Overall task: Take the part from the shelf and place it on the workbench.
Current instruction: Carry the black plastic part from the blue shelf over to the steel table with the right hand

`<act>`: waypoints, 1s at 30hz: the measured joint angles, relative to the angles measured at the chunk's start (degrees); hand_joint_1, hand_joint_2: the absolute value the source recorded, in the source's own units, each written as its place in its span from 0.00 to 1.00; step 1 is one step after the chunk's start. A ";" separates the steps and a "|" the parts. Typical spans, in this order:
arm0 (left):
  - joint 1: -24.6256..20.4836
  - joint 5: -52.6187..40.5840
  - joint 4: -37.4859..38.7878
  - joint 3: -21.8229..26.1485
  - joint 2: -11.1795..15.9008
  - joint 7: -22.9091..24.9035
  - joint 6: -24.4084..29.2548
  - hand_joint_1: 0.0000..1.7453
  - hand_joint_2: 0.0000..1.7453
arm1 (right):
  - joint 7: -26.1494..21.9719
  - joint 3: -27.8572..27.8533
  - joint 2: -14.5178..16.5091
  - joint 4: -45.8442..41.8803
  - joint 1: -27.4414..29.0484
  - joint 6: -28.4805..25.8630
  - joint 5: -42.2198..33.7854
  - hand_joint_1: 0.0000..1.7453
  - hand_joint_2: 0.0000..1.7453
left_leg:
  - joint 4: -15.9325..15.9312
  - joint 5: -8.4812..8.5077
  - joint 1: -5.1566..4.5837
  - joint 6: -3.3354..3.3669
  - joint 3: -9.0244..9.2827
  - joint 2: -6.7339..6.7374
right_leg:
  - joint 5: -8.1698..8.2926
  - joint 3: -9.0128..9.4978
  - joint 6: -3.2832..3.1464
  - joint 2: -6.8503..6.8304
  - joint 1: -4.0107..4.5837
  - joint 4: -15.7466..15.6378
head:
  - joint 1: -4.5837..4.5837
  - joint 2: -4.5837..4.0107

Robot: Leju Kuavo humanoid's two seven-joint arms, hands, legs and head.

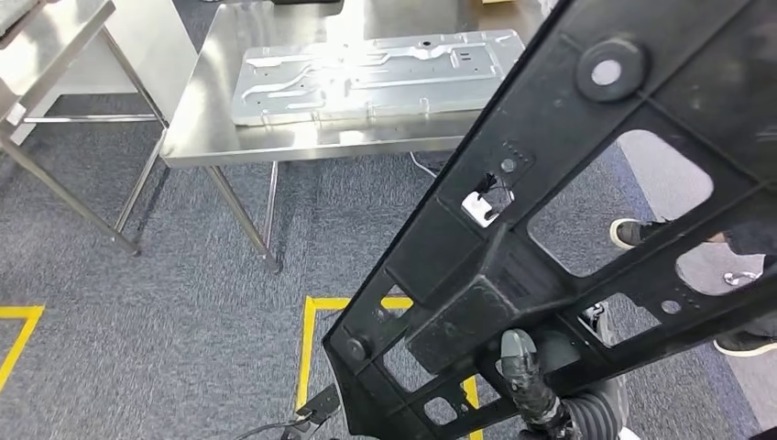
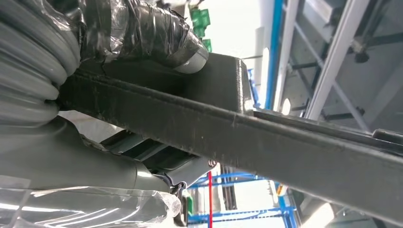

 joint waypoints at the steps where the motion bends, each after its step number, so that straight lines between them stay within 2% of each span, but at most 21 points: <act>1: 0.01 0.02 0.00 0.00 0.00 -0.01 0.01 0.00 1.00 | 0.50 0.00 0.01 0.01 -0.07 -0.39 0.55 0.74 1.00 | -3.82 3.02 0.06 0.09 0.90 0.02 | -0.48 0.63 0.15 0.03 -0.01 -0.03 | 0.01 0.00; 2: 0.00 0.03 0.00 0.00 0.00 -0.01 0.03 0.00 1.00 | 0.89 0.00 0.03 0.03 -0.14 -0.68 0.93 0.74 1.00 | -7.24 5.08 0.00 0.21 2.13 0.03 | -0.92 1.17 0.40 0.05 0.04 -0.07 | 0.07 0.00; 3: -0.02 0.05 0.00 0.00 -0.01 -0.01 0.04 0.00 1.00 | 1.19 0.00 0.07 0.05 -0.23 -0.85 1.15 0.74 1.00 | -10.06 6.29 -0.13 0.41 3.20 0.01 | -1.29 1.53 0.69 0.09 0.08 -0.11 | 0.09 0.00; 4: 0.00 0.07 0.00 0.00 -0.01 -0.01 0.04 0.00 1.00 | 1.37 0.00 0.11 0.09 -0.31 -0.95 1.27 0.74 1.00 | -11.44 6.46 -0.31 0.61 3.80 0.00 | -1.52 1.70 0.99 0.12 0.10 -0.19 | 0.14 0.00; 7: -0.02 0.14 0.00 0.00 0.00 -0.01 0.12 0.00 1.00 | 1.61 0.00 0.26 0.12 -0.48 -1.02 1.37 0.74 1.00 | -12.30 5.74 -0.50 1.47 4.58 -0.05 | -2.05 2.12 1.92 0.14 -0.02 -0.58 | 0.22 0.00; 9: -0.12 0.15 0.00 0.00 0.01 -0.01 0.29 0.00 1.00 | 2.02 0.00 0.30 0.12 -0.57 -1.67 1.85 0.74 1.00 | -13.14 5.48 -0.27 2.27 5.71 -0.05 | -3.34 1.50 2.28 0.03 0.00 1.66 | 0.35 0.00; 10: -0.13 0.17 0.00 0.00 0.00 0.00 0.39 0.00 1.00 | 2.44 0.00 0.30 0.14 -0.56 -2.36 2.38 0.74 1.00 | -13.41 5.26 -0.20 2.65 6.29 -0.04 | -4.49 0.01 2.30 -0.01 -0.01 4.68 | 0.45 0.00; 12: -0.04 0.24 0.00 0.00 0.00 0.03 0.55 0.00 1.00 | 3.63 0.00 0.30 0.29 -0.35 -4.23 4.02 0.74 1.00 | -13.45 4.61 -0.33 3.19 7.02 0.01 | -6.67 -4.73 2.27 -0.03 0.12 12.48 | 0.60 0.00; 13: 0.08 0.29 0.00 0.00 0.00 0.04 0.63 0.00 1.00 | 4.40 0.00 0.30 0.43 -0.22 -5.22 5.00 0.74 1.00 | -13.39 4.24 -0.41 3.29 7.36 0.00 | -6.81 -6.89 2.27 -0.03 0.17 15.18 | 0.60 0.00; 14: 0.23 0.35 0.00 0.00 0.00 0.05 0.68 0.00 1.00 | 5.31 0.00 0.30 0.56 -0.16 -6.19 6.05 0.74 1.00 | -13.32 3.85 -0.48 3.34 7.77 -0.04 | -5.87 -8.08 2.24 -0.04 0.18 15.85 | 0.61 0.00; 15: 0.36 0.43 0.00 0.00 0.00 0.08 0.75 0.00 1.00 | 6.65 0.00 0.30 0.67 -0.23 -7.17 7.33 0.74 1.00 | -13.21 3.41 -0.53 3.32 8.26 -0.11 | -3.83 -8.19 2.16 -0.04 0.18 14.29 | 0.61 0.00; 17: 0.53 0.60 0.00 0.00 0.00 0.17 0.97 0.00 1.00 | 10.65 0.01 0.30 0.83 -0.84 -9.00 10.99 0.74 1.00 | -12.88 2.34 -0.64 2.98 9.24 -0.27 | 0.98 -6.08 1.88 -0.03 0.26 7.25 | 0.64 0.00; 18: 0.56 0.68 0.00 0.00 0.00 0.25 1.13 0.00 1.00 | 13.03 0.02 0.31 0.90 -1.30 -9.77 13.25 0.74 1.00 | -12.62 1.82 -0.75 2.69 9.47 -0.33 | 2.27 -4.85 1.73 -0.02 0.33 4.06 | 0.65 0.00; 19: 0.58 0.74 0.00 0.00 0.00 0.33 1.26 0.00 1.00 | 15.16 0.04 0.31 1.01 -1.71 -10.41 15.53 0.74 1.00 | -12.49 1.48 -0.82 2.36 9.50 -0.36 | 2.71 -4.08 1.62 0.00 0.41 2.15 | 0.60 0.00; 22: 0.60 0.83 0.00 0.01 0.03 0.60 1.45 0.00 1.00 | 19.82 0.48 0.80 1.37 -2.77 -11.89 21.49 0.74 1.00 | -12.72 1.04 -0.80 1.55 9.46 -0.36 | 2.19 -3.51 1.11 0.10 0.45 1.04 | 0.38 0.00; 24: 0.54 0.85 0.00 0.02 0.07 0.70 1.55 0.00 1.00 | 21.81 1.01 1.63 1.57 -3.75 -12.64 24.09 0.74 1.00 | -10.93 -0.04 -0.71 0.89 8.79 -0.24 | 1.97 -2.89 0.53 0.05 0.23 0.52 | 0.13 0.00; 25: 0.48 0.85 0.00 0.02 0.09 0.71 1.62 0.00 1.00 | 22.51 1.26 2.05 1.64 -4.25 -12.97 24.74 0.74 1.00 | -8.42 -1.09 -0.59 0.54 7.48 -0.17 | 1.80 -2.50 0.22 -0.04 0.13 0.32 | 0.02 0.00; 27: 0.48 0.85 0.00 0.02 0.09 0.77 1.74 0.00 1.00 | 23.74 1.76 2.68 1.87 -5.02 -13.58 25.36 0.74 1.00 | -0.98 -3.25 -0.34 -0.01 3.03 -0.09 | 1.29 -1.91 -0.13 -0.19 0.17 0.22 | -0.16 0.00; 28: 0.58 0.86 0.00 0.02 0.09 0.85 1.78 0.00 1.00 | 24.36 2.02 2.90 2.04 -5.28 -13.89 25.53 0.74 1.00 | 2.01 -3.56 -0.23 -0.18 0.81 -0.08 | 1.00 -1.62 -0.20 -0.20 0.18 0.22 | -0.14 0.00; 29: 0.70 0.87 0.00 0.02 0.10 0.96 1.79 0.00 1.00 | 24.97 2.28 3.10 2.26 -5.48 -14.15 25.66 0.74 1.00 | 3.20 -2.74 -0.15 -0.29 -0.65 -0.06 | 0.67 -1.23 -0.20 -0.16 0.18 0.22 | -0.16 0.00; 30: 0.78 0.91 0.00 0.02 0.11 1.07 1.81 0.00 1.00 | 25.56 2.53 3.30 2.47 -5.68 -14.36 25.76 0.74 1.00 | 2.17 -0.83 -0.10 -0.32 -1.02 -0.05 | 0.32 -0.73 -0.17 -0.11 0.17 0.22 | -0.16 0.00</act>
